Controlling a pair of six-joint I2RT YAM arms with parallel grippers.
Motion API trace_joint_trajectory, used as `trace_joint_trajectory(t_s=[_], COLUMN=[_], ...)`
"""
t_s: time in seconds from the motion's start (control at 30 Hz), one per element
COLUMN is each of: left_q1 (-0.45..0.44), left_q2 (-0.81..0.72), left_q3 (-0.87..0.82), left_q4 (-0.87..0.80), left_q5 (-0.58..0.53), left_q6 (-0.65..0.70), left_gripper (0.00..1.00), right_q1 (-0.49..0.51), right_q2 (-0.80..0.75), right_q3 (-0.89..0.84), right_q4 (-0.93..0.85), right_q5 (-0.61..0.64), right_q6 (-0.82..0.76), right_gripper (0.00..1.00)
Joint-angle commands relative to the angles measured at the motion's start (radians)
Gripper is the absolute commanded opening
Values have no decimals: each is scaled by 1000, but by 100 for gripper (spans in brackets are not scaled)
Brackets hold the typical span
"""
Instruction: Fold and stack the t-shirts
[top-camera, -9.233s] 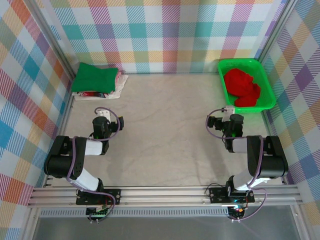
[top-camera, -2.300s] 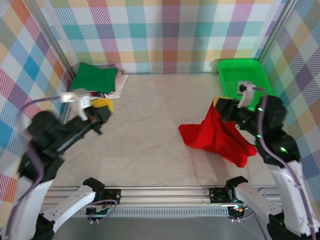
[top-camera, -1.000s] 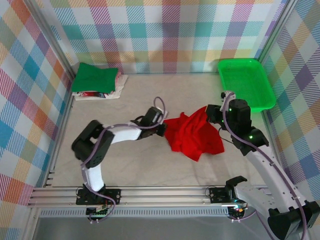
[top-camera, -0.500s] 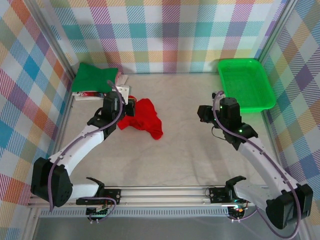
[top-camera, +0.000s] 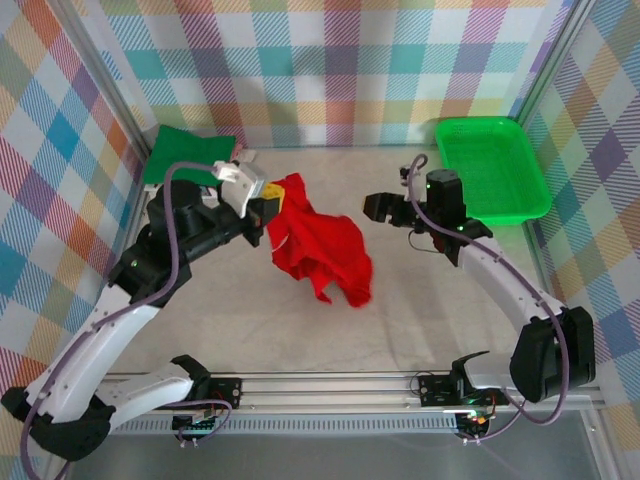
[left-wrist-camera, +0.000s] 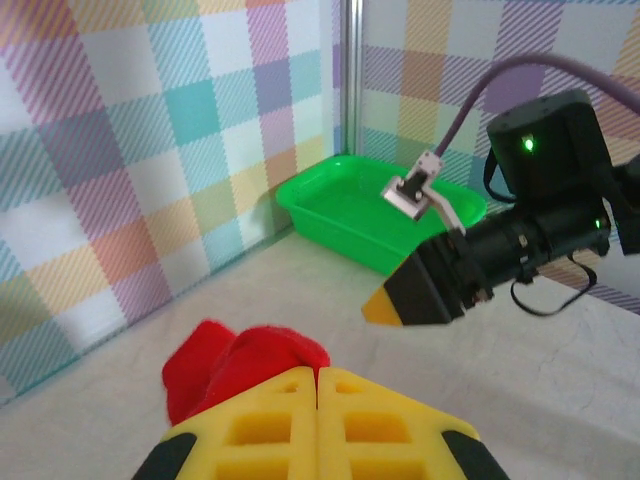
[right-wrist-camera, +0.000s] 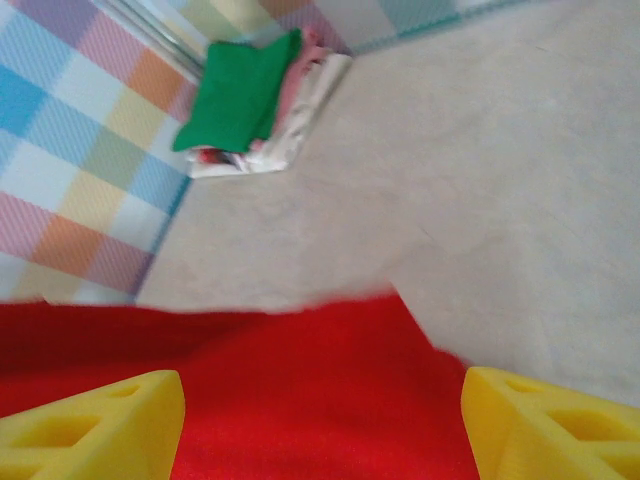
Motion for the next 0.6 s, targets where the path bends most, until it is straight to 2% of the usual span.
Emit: trace_joint_trajectory(t_s=[0.0, 0.07, 0.23, 0.37, 0.5, 0.57], left_q1=[6, 6, 12, 46, 92, 149], left_q2=[23, 27, 2, 42, 10, -2], left_q3=[-61, -94, -188, -161, -216, -229], left_q4=[-66, -43, 74, 34, 101, 135], left_q5=[-63, -77, -152, -267, -408, -394], left_q6=[26, 21, 19, -15, -69, -125], left_gripper=[0, 0, 0, 0, 0, 0], right_q1=[-13, -10, -10, -5, 67, 113], right_q2=[22, 10, 76, 60, -38, -53], right_q3=[-6, -46, -68, -143, -236, -254], right_q4=[75, 89, -68, -76, -88, -92], right_q5=[-198, -219, -112, -106, -33, -50], right_q6=[1, -28, -74, -102, -173, -196], right_gripper=[73, 73, 73, 70, 72, 71])
